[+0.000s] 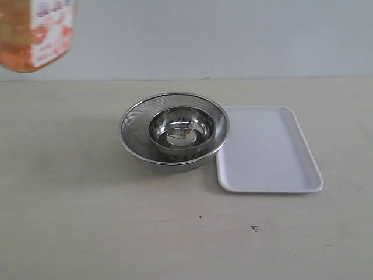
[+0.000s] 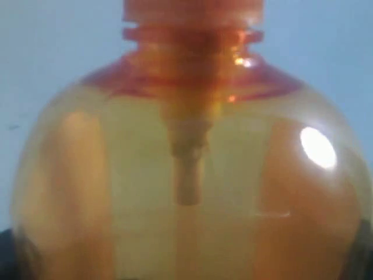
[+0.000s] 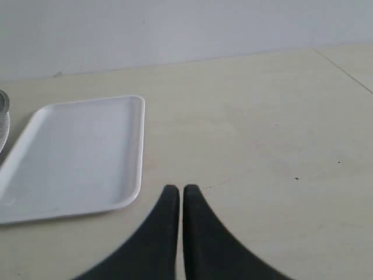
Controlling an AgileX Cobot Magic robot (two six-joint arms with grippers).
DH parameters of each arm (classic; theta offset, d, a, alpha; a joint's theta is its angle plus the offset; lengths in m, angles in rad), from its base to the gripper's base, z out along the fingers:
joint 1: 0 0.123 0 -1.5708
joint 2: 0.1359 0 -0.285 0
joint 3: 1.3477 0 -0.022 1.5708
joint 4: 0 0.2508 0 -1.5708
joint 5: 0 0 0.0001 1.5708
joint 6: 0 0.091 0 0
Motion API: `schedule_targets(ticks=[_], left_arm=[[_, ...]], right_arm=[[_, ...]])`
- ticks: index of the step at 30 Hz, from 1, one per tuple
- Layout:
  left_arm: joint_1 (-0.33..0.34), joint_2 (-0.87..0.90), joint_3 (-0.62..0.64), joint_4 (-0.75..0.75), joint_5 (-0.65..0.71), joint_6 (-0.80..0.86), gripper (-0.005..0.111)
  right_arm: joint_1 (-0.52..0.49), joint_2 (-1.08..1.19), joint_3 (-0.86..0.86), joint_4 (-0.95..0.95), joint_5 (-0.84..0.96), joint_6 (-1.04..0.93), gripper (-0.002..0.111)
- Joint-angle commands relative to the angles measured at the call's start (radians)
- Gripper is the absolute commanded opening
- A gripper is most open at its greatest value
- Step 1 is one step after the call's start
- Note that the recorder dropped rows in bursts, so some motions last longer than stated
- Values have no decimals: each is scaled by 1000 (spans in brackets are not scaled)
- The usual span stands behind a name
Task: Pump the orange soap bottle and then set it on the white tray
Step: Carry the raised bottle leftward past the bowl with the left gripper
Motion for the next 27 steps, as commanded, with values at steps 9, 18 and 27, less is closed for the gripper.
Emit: schedule_targets(ticks=[9, 18, 27], left_arm=[[147, 11, 318, 330, 424, -745, 5], [154, 331, 299, 330, 505, -879, 5], [193, 481, 138, 330, 377, -777, 5]], right_arm=[[2, -5, 0, -1, -6, 0, 0], [2, -5, 0, -1, -6, 0, 0], [2, -5, 0, -1, -6, 0, 0]])
